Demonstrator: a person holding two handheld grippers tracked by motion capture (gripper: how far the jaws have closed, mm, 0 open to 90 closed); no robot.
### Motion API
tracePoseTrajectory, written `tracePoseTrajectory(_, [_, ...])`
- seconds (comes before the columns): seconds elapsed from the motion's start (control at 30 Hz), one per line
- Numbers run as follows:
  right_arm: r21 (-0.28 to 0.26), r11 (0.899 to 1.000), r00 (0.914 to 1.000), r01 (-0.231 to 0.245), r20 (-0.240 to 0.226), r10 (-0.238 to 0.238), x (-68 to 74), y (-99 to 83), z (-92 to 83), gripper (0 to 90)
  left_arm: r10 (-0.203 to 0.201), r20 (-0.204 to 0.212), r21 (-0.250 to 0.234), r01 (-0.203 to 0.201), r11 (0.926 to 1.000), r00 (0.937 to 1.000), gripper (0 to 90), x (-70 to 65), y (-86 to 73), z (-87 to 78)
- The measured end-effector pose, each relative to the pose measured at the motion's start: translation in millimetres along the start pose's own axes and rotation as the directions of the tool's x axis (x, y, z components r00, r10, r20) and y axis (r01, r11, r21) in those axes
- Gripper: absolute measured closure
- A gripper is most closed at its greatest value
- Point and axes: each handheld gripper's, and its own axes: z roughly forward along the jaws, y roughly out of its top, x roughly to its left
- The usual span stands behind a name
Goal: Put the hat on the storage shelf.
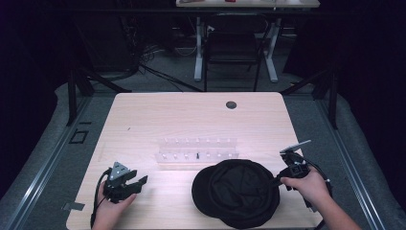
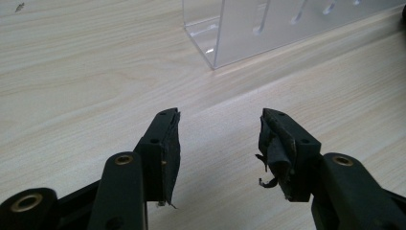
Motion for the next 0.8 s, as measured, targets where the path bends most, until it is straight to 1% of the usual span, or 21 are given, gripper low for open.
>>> tracePoseTrajectory(0.03, [-0.036,0.999,0.9995,-0.025,-0.018,0.024,0.7,-1.2,0.4,87.3,0.000,0.000,0.000,0.000,1.0000,1.0000,49.0,-0.1,0.0,-0.1])
tracePoseTrajectory(0.07, [-0.026,0.999,0.9995,-0.023,-0.024,0.022,0.7,-1.0,-2.4,87.4,0.000,0.000,-0.001,0.000,1.0000,1.0000,48.9,-0.1,0.1,-0.1])
tracePoseTrajectory(0.1, [-0.005,1.000,0.9996,-0.003,-0.030,0.003,0.2,-0.4,-6.1,87.4,0.000,0.000,-0.001,0.000,1.0000,1.0000,48.9,0.0,0.1,-0.1])
tracePoseTrajectory(0.13, [-0.016,1.000,0.9993,-0.012,-0.034,0.012,1.8,-0.8,-7.7,87.5,0.000,0.000,0.000,0.000,1.0000,1.0000,48.9,0.1,0.1,-0.1])
tracePoseTrajectory(0.23, [-0.020,1.000,0.9979,-0.012,-0.064,0.010,3.2,-1.1,-13.7,87.5,-0.001,-0.002,0.000,0.001,1.0000,1.0000,48.9,0.1,0.0,-0.2])
tracePoseTrajectory(0.3, [-0.027,0.999,0.9971,-0.018,-0.075,0.016,4.7,-1.2,-17.9,87.5,-0.002,-0.003,-0.001,0.002,1.0000,1.0000,48.9,0.1,0.0,-0.3])
tracePoseTrajectory(0.33, [-0.048,0.998,0.9948,-0.036,-0.097,0.032,6.1,-1.7,-19.2,87.5,-0.002,-0.004,-0.001,0.002,1.0000,1.0000,48.9,0.1,0.0,-0.4])
tracePoseTrajectory(0.37, [-0.035,0.999,0.9948,-0.023,-0.100,0.019,6.1,-1.0,-21.8,87.6,0.002,-0.004,0.001,-0.002,1.0000,1.0000,48.9,0.6,0.0,-0.6])
tracePoseTrajectory(0.4, [-0.036,0.999,0.9944,-0.022,-0.104,0.019,7.4,-0.8,-24.6,87.6,0.001,-0.004,0.001,-0.001,1.0000,1.0000,48.9,0.6,0.0,-0.5])
tracePoseTrajectory(0.43, [-0.045,0.998,0.9933,-0.037,-0.111,0.032,9.0,-1.1,-25.7,87.6,0.001,-0.005,0.001,-0.001,1.0000,1.0000,48.9,0.6,-0.1,-0.5])
tracePoseTrajectory(0.47, [-0.049,0.998,0.9914,-0.037,-0.127,0.031,9.7,-1.0,-27.6,87.7,0.001,-0.005,0.001,-0.001,1.0000,1.0000,48.9,0.7,0.0,-0.6])
tracePoseTrajectory(0.53, [-0.036,0.999,0.9894,-0.032,-0.143,0.026,11.6,0.3,-32.6,87.8,0.000,-0.005,0.000,0.000,1.0000,1.0000,48.9,0.7,-0.1,-0.7])
tracePoseTrajectory(0.57, [-0.053,0.997,0.9858,-0.056,-0.162,0.047,13.4,0.0,-33.2,87.8,-0.002,-0.007,0.000,0.002,1.0000,1.0000,48.9,0.5,-0.1,-0.8])
tracePoseTrajectory(0.6, [-0.051,0.997,0.9819,-0.066,-0.181,0.055,14.3,0.3,-35.7,87.8,-0.003,-0.006,0.000,0.003,1.0000,1.0000,48.9,0.6,-0.1,-0.9])
tracePoseTrajectory(0.73, [-0.037,0.996,0.9707,-0.082,-0.229,0.072,17.4,1.5,-42.2,87.9,-0.002,-0.006,0.000,0.002,1.0000,1.0000,48.8,1.0,-0.1,-1.2])
tracePoseTrajectory(0.77, [-0.039,0.995,0.9667,-0.091,-0.244,0.078,18.1,1.6,-42.9,87.9,-0.002,-0.007,0.000,0.002,1.0000,1.0000,48.8,1.0,-0.1,-1.1])
tracePoseTrajectory(0.8, [-0.032,0.995,0.9654,-0.092,-0.248,0.082,18.5,1.9,-44.5,87.9,-0.002,-0.007,0.000,0.002,1.0000,1.0000,48.8,1.1,-0.1,-1.1])
